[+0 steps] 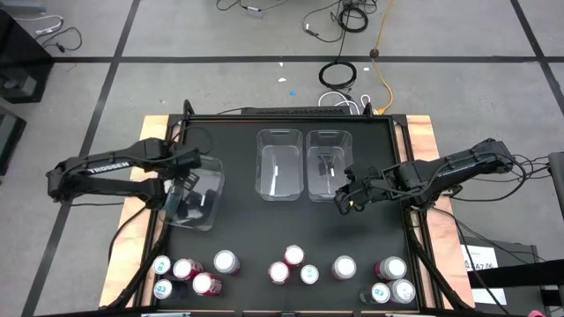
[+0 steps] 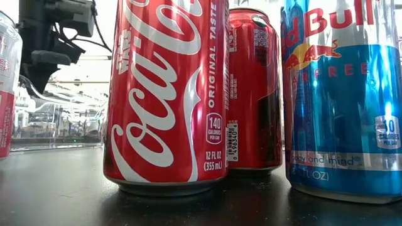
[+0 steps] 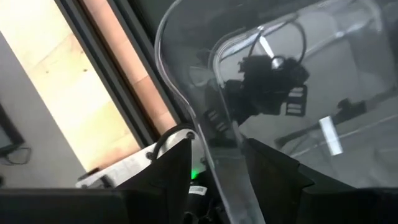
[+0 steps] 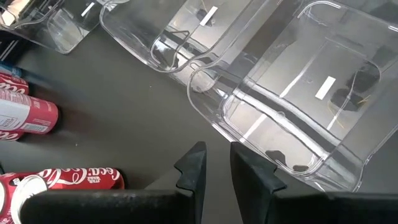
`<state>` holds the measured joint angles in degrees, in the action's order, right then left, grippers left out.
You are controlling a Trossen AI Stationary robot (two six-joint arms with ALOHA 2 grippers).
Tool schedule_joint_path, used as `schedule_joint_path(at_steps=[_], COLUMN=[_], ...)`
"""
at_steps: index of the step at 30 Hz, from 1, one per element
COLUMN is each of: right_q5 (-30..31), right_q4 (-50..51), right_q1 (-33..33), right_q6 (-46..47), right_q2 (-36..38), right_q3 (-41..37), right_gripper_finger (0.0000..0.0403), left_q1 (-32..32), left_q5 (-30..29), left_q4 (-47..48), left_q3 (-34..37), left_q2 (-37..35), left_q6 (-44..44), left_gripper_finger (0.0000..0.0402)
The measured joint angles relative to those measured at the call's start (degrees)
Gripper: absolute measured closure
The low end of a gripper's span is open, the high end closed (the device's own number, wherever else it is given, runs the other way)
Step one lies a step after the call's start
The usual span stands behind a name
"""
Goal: Sort soda cans
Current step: Move the transparent bins to the top of the table
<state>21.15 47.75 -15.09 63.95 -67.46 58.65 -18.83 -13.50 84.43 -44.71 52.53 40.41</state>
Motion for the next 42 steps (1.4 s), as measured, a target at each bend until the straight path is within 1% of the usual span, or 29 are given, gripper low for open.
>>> schedule_joint_path(at_steps=[7,12,15,23,25,32,36,42], right_q5=[0.04,0.07,0.07,0.04,0.04,0.04,0.04,0.04], right_q4=[0.0,0.02,-0.02,-1.31,-1.31,-1.29,-1.29,-1.29], right_q1=[0.0,0.0,0.0,0.0,0.0,0.0,0.0,0.0], right_q6=[-0.12,-0.12,-0.12,-0.12,-0.12,-0.46,-1.38,-1.87], right_q2=[-0.01,-0.01,-0.01,-0.01,-0.01,-0.01,-0.03,-0.03], right_q3=[0.0,0.0,0.0,0.0,0.0,0.0,0.0,0.0], right_gripper_finger=[0.0337,0.0337,0.0337,0.0337,0.0337,0.0337,0.0337,0.0337], left_q1=[-3.59,-5.71,-6.72,-9.25,-9.61,-9.86,-9.86,-9.88], left_q5=[0.21,2.05,4.55,4.87,4.87,4.81,2.68,4.07], left_q4=[0.03,-2.57,-4.47,-4.44,-4.41,-2.75,-0.72,-2.06], left_q3=[0.0,0.0,0.0,0.0,0.0,-0.35,-0.35,0.22], left_q2=[4.96,8.3,10.22,14.58,15.14,15.19,15.19,15.67], left_q6=[-7.17,-11.58,-13.79,-13.67,-12.45,-10.69,-9.32,-9.45], left_gripper_finger=[0.024,0.024,0.024,0.024,0.024,0.024,0.024,0.024])
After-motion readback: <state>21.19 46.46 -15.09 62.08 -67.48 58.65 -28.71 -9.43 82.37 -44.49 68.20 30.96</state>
